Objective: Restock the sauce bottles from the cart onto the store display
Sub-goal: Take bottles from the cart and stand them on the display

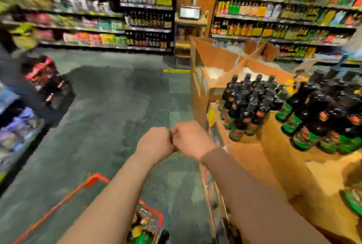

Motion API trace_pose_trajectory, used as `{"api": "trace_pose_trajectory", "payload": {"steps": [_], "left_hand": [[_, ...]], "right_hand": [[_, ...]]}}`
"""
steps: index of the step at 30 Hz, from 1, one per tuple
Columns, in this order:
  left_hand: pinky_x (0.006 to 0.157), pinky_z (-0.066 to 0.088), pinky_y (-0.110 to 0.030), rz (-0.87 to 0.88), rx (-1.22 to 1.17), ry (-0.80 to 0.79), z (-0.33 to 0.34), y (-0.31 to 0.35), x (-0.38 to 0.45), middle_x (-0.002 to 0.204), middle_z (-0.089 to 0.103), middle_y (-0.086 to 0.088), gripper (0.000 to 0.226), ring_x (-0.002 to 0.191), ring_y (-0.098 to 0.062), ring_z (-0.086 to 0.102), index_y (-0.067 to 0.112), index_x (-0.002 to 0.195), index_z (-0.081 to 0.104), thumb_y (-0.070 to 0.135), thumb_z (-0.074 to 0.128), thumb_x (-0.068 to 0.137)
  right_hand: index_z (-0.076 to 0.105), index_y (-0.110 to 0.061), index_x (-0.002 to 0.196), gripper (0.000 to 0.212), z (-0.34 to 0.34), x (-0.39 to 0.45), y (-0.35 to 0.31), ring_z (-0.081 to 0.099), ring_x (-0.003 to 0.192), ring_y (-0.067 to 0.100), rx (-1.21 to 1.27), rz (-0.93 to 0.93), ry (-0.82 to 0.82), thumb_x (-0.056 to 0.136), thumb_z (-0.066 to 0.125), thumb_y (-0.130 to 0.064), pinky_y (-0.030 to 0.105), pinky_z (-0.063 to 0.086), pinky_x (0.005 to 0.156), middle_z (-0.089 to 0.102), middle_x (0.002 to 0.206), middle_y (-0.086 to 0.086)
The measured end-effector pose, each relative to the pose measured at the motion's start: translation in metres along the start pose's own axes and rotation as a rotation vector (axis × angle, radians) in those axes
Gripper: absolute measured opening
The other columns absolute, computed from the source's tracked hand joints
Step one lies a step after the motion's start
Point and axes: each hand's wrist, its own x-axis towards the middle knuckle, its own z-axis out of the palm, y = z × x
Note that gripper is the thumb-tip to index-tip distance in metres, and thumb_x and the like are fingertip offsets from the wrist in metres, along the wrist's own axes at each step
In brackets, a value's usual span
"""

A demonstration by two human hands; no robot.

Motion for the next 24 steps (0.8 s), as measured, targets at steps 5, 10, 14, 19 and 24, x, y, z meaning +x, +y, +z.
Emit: {"api": "trace_pose_trajectory", "payload": {"steps": [5, 10, 14, 19, 24], "left_hand": [[0.073, 0.051, -0.035, -0.244, -0.024, -0.028, -0.005, -0.1, -0.068, 0.098, 0.069, -0.016, 0.034, 0.099, -0.032, 0.066, 0.017, 0.101, 0.071, 0.042, 0.066, 0.08], [0.073, 0.052, -0.037, -0.438, -0.115, -0.08, 0.033, -0.168, -0.139, 0.096, 0.07, -0.015, 0.032, 0.097, -0.031, 0.067, 0.015, 0.099, 0.069, 0.04, 0.062, 0.08], [0.075, 0.052, -0.038, -0.551, -0.164, -0.145, 0.081, -0.197, -0.184, 0.098, 0.07, -0.014, 0.032, 0.098, -0.032, 0.066, 0.015, 0.101, 0.071, 0.04, 0.062, 0.082], [0.078, 0.053, -0.038, -0.629, -0.208, -0.223, 0.157, -0.217, -0.213, 0.101, 0.068, -0.01, 0.026, 0.1, -0.031, 0.065, 0.019, 0.103, 0.068, 0.035, 0.059, 0.086], [0.079, 0.053, -0.04, -0.607, -0.195, -0.27, 0.228, -0.227, -0.217, 0.107, 0.064, -0.008, 0.023, 0.102, -0.032, 0.064, 0.019, 0.109, 0.063, 0.02, 0.052, 0.09]], "right_hand": [[0.066, -0.015, 0.103, 0.023, 0.069, 0.007, -0.091, 0.061, 0.099, 0.03, 0.105, -0.178, -0.152, 0.082, 0.059, -0.017, 0.035, 0.047, 0.084, 0.069, 0.099, 0.011], [0.066, -0.016, 0.096, 0.018, 0.149, -0.01, -0.15, 0.063, 0.097, 0.03, 0.072, -0.305, -0.354, 0.08, 0.058, -0.019, 0.038, 0.052, 0.082, 0.069, 0.097, 0.01], [0.067, -0.013, 0.1, 0.018, 0.215, -0.031, -0.172, 0.064, 0.098, 0.029, -0.012, -0.337, -0.461, 0.085, 0.058, -0.018, 0.035, 0.049, 0.08, 0.07, 0.099, 0.01], [0.067, -0.017, 0.099, 0.019, 0.292, -0.052, -0.156, 0.064, 0.097, 0.027, -0.11, -0.293, -0.6, 0.086, 0.054, -0.021, 0.032, 0.05, 0.078, 0.068, 0.098, 0.006], [0.064, -0.013, 0.109, 0.023, 0.353, -0.056, -0.126, 0.062, 0.1, 0.031, -0.251, -0.215, -0.675, 0.089, 0.052, -0.016, 0.033, 0.049, 0.077, 0.065, 0.106, 0.013]]}}
